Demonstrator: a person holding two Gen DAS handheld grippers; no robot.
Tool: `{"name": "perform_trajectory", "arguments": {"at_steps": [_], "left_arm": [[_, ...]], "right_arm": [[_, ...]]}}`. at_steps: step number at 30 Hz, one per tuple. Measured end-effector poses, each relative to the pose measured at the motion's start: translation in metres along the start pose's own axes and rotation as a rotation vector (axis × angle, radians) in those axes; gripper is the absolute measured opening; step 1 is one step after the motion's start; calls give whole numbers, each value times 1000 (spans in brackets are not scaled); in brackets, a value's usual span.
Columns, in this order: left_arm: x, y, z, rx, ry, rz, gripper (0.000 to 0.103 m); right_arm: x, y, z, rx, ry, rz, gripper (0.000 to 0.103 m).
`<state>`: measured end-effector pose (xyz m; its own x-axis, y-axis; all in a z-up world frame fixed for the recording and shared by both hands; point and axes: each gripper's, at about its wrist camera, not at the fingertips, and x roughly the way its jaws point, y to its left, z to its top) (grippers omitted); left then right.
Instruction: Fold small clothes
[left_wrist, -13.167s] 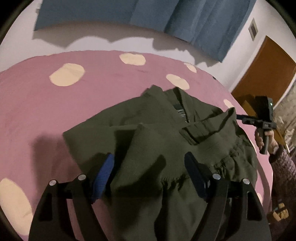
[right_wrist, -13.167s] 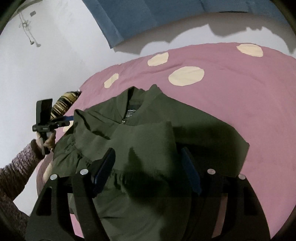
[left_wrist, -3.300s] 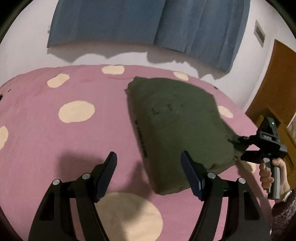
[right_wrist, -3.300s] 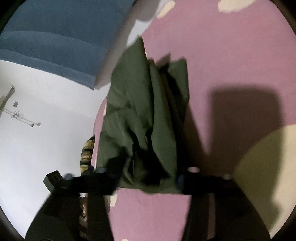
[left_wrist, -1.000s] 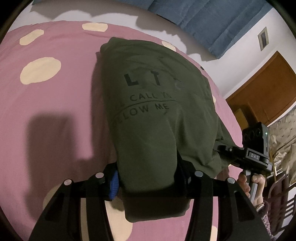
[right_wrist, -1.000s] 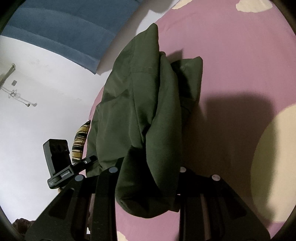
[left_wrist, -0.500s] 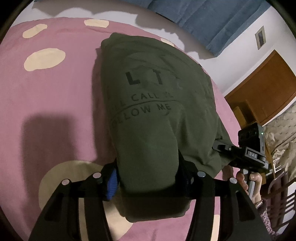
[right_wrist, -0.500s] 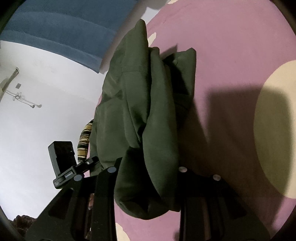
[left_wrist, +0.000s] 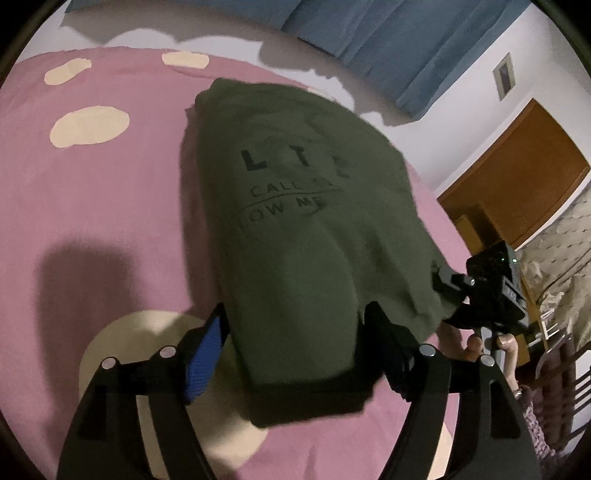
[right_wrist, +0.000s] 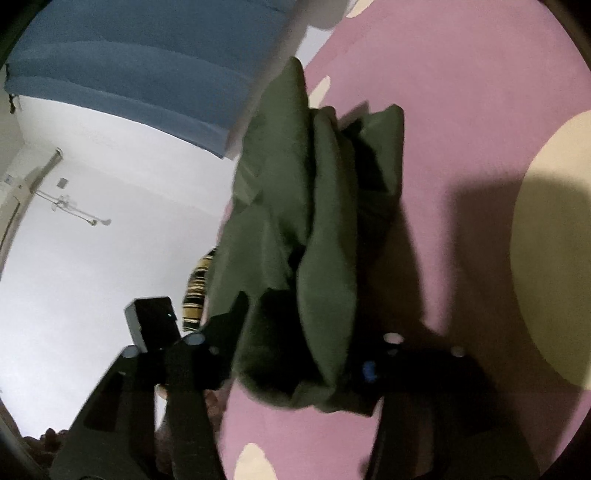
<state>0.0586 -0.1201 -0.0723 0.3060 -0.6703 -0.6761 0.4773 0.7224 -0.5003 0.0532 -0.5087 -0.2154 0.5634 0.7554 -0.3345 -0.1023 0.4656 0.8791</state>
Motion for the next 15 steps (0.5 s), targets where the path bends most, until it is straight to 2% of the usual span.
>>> {"name": "perform_trajectory", "arguments": {"at_steps": [2, 5, 9, 15], "left_arm": [[-13, -1, -4, 6, -27, -23, 78], [-31, -1, -9, -1, -60, -49, 80], [-46, 11, -11, -34, -70, -63, 82], [-43, 34, 0, -116, -43, -88, 82]], "right_arm": [[-5, 3, 1, 0, -8, 16, 72], [-16, 5, 1, -4, -28, 11, 82], [-34, 0, 3, 19, -73, -18, 85], [-45, -11, 8, 34, -99, -59, 87]]}}
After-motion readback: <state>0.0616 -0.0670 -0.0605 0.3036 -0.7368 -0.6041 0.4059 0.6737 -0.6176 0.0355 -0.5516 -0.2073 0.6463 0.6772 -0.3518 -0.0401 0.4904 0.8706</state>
